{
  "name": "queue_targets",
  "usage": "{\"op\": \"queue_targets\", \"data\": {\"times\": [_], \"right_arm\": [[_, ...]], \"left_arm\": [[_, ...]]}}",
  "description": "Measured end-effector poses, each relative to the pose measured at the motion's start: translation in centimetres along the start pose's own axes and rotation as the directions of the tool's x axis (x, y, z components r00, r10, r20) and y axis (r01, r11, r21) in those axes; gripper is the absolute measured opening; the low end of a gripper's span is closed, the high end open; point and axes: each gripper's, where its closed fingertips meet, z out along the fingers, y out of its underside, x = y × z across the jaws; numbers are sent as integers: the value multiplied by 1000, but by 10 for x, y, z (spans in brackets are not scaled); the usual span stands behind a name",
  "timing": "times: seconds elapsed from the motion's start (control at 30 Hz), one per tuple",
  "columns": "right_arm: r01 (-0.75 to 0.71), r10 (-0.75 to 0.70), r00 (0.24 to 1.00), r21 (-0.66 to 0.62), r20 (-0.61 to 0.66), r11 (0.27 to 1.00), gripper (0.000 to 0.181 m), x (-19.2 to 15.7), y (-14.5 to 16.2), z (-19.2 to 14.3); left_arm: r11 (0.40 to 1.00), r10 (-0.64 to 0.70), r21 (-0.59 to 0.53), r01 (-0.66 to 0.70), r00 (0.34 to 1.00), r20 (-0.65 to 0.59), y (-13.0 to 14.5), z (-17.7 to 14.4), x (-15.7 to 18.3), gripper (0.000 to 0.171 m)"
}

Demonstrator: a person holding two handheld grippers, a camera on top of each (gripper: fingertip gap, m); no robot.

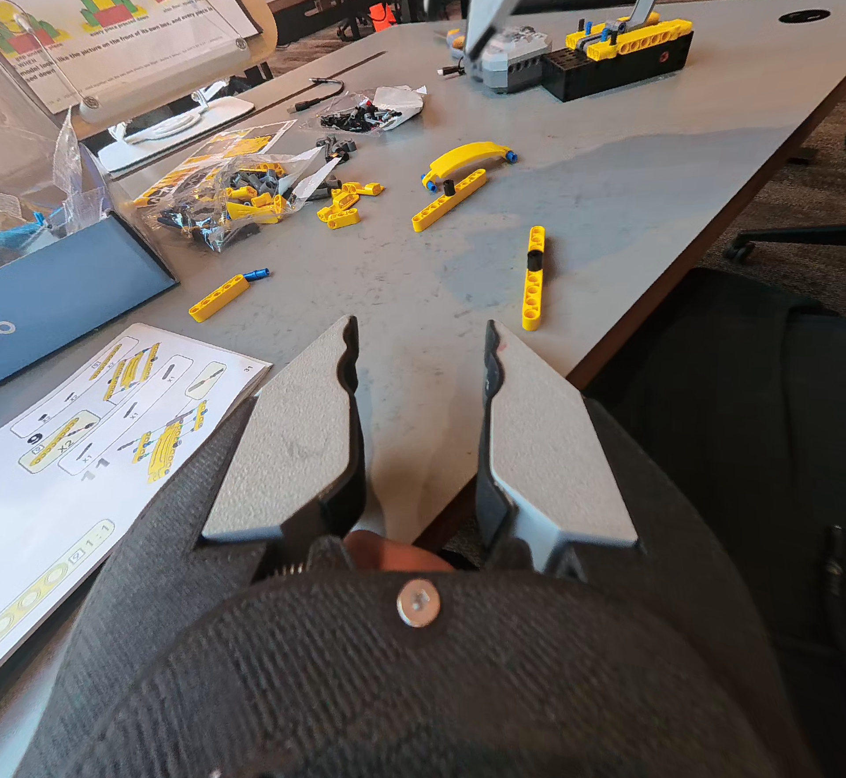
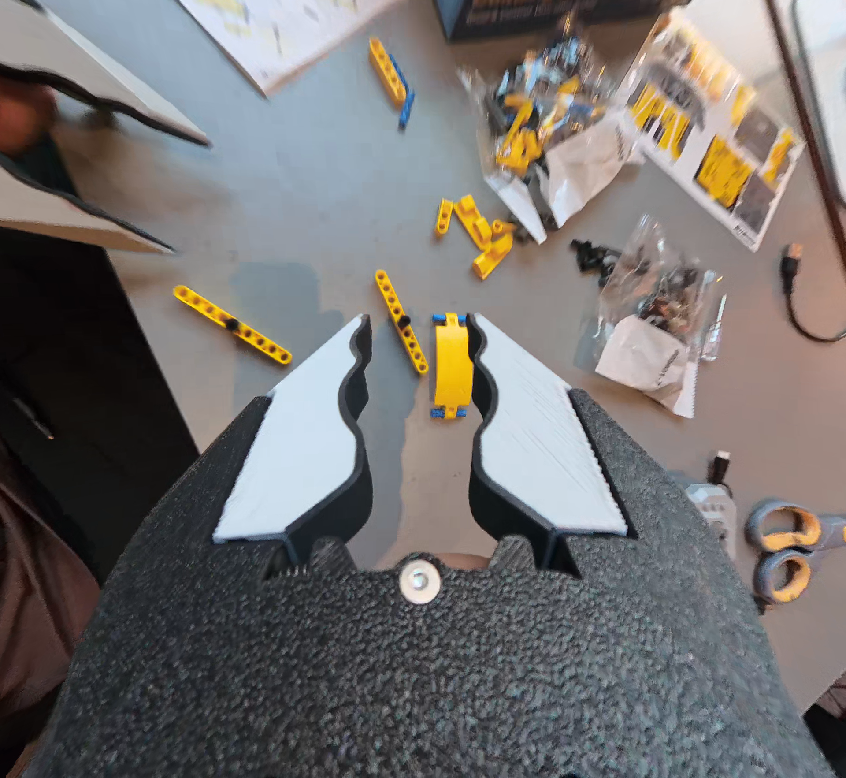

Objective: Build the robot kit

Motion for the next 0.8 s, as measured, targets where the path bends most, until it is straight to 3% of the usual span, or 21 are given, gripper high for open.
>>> {"op": "queue_targets", "data": {"times": [0.17, 0.27, 0.33, 0.43, 0.57, 0.67, 0.73, 0.8], "right_arm": [[-9, 9, 1000, 240, 0, 971, 37, -15, -55, -43], [-48, 57, 998, 334, -17, 941, 30, -10, -69, -47], [-88, 105, 994, 318, -38, 944, 32, -3, -58, -29], [-96, 122, 989, 258, -84, 961, 43, -4, -22, 4], [-31, 89, 983, 340, -159, 940, 41, -13, 4, 14], [-18, 103, 979, 428, -176, 904, 34, -15, 10, 14], [-47, 110, 986, 430, -123, 902, 36, -21, 14, 21], [-76, 118, 991, 446, -66, 892, 39, -25, 12, 27]], "left_arm": [[1000, 22, -6, -22, 1000, 19, 1, 1, 0, 53], [1000, -5, -11, 5, 1000, 26, 1, 0, 0, 57], [1000, -25, -8, 25, 1000, 11, 0, -2, 2, 56], [996, -81, 21, 83, 994, -78, -11, -14, 17, 23], [991, -129, 30, 132, 988, -79, -16, -31, 26, 36], [973, -222, 51, 226, 972, -80, -14, -36, 31, 31], [956, -274, 79, 283, 956, -104, -16, -34, 35, 27], [964, -244, 77, 254, 962, -121, -16, -28, 39, 27]]}}
